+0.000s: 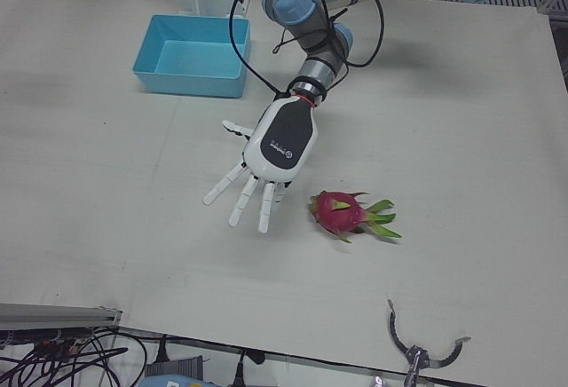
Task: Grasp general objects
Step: 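Move the left hand down toward the pink dragon fruit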
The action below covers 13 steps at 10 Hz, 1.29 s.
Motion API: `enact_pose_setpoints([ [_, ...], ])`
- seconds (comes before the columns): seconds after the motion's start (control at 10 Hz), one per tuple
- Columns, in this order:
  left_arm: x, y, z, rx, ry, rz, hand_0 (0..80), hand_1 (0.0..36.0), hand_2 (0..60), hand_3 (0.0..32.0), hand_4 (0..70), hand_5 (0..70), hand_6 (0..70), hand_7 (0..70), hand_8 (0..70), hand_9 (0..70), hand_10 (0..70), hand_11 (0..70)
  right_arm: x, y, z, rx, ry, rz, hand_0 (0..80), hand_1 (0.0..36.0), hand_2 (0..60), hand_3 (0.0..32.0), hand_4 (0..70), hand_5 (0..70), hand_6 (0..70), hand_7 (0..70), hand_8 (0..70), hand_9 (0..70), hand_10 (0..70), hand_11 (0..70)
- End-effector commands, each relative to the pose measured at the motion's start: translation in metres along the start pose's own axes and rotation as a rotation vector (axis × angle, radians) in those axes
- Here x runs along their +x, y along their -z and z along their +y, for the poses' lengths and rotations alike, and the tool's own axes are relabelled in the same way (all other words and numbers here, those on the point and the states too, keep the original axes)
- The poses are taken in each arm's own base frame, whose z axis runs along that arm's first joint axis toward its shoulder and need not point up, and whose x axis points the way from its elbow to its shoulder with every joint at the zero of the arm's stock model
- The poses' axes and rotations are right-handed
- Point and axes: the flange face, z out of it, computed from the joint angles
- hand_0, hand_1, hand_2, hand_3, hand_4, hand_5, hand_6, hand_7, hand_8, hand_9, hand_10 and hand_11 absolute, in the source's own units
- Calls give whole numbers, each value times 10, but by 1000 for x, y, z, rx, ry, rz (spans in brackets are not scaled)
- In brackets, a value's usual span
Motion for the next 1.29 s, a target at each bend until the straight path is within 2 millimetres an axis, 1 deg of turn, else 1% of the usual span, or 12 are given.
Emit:
enact_pose_setpoints([
  [0.0,2,-8,-75,136,-48,107,466,162,44,320,0,0,0,0,0,0,0,0,0,0,-1,1,0,0,0,0,0,0,0,0,0,0,0,0,0,0],
  [0.1,-36,10,-97,135,-76,131,466,156,34,320,0,0,0,0,0,0,0,0,0,0,-1,1,0,0,0,0,0,0,0,0,0,0,0,0,0,0],
  [0.2,-66,34,-120,135,-142,166,458,136,6,320,0,0,0,0,0,0,0,0,0,0,-1,1,0,0,0,0,0,0,0,0,0,0,0,0,0,0],
  [0.3,-96,71,-145,131,-161,152,459,142,16,320,0,0,0,0,0,0,0,0,0,0,-1,1,0,0,0,0,0,0,0,0,0,0,0,0,0,0],
  [0.4,-114,87,-154,124,-192,136,466,150,18,320,0,20,0,0,0,0,0,0,0,0,-1,1,0,0,0,0,0,0,0,0,0,0,0,0,0,0],
  [0.5,-118,85,-153,123,-254,141,466,151,14,320,0,67,0,0,0,0,0,0,0,0,-1,1,0,0,0,0,0,0,0,0,0,0,0,0,0,0],
  [0.7,-122,80,-135,71,-293,102,460,143,14,320,0,48,0,0,0,0,0,0,0,0,0,0,0,0,0,0,0,0,0,0,0,0,0,0,0,0],
  [0.8,-113,62,-116,12,-300,101,458,131,0,320,0,9,0,0,0,0,0,0,0,0,-1,1,0,0,0,0,0,0,0,0,0,0,0,0,0,0],
  [0.9,-120,53,-108,-20,-306,90,459,131,0,320,0,0,0,0,0,0,0,0,0,0,0,0,0,0,0,0,0,0,0,0,0,0,0,0,0,0],
  [1.0,-124,44,-100,-40,-311,79,453,118,0,320,0,0,0,0,0,0,0,0,1,0,0,0,0,1,0,0,0,0,0,0,0,0,0,0,0,0],
  [1.1,-129,35,-95,-49,-322,59,453,118,0,320,0,0,0,0,0,0,0,0,0,0,0,0,0,0,0,0,0,0,0,0,0,0,0,0,0,0],
  [1.19,-134,32,-96,-46,-334,38,455,118,0,320,0,0,0,0,0,0,0,0,0,0,0,0,0,0,0,0,0,0,0,0,0,0,0,0,0,0],
])
